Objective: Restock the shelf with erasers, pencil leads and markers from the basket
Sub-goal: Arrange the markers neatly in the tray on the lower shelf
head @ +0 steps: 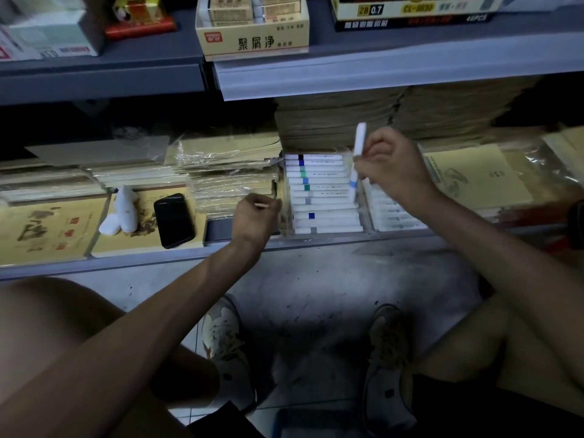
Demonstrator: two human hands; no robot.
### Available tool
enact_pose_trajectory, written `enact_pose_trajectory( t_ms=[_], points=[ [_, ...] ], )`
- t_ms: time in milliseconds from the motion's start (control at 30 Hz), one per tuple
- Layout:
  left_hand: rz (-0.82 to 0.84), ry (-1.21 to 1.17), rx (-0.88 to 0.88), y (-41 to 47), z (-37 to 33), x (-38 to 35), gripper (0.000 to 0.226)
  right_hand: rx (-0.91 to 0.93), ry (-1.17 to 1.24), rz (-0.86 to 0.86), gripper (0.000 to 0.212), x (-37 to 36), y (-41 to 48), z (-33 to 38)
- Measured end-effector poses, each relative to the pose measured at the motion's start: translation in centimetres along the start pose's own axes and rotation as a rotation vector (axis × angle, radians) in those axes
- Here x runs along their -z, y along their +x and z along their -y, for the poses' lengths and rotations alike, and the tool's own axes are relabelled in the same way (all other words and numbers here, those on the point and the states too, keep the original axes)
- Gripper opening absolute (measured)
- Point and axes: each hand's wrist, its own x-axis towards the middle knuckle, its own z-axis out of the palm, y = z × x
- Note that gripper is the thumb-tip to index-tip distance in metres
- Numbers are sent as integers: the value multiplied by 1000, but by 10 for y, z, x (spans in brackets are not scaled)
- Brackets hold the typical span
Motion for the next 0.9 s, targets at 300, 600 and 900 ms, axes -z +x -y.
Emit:
enact_pose_trajectory(
  t_ms=[300,600,900],
  points=[
    [127,47,-197,-13,-21,-6,12,-327,427,222,20,-9,-11,-9],
    [122,-10,173,-5,4,-1,24,-527,374,252,25,-19,-25,-34],
    [252,-126,303,-8,7,-5,38,-607,470,290,29,-17,-22,-34]
  ],
)
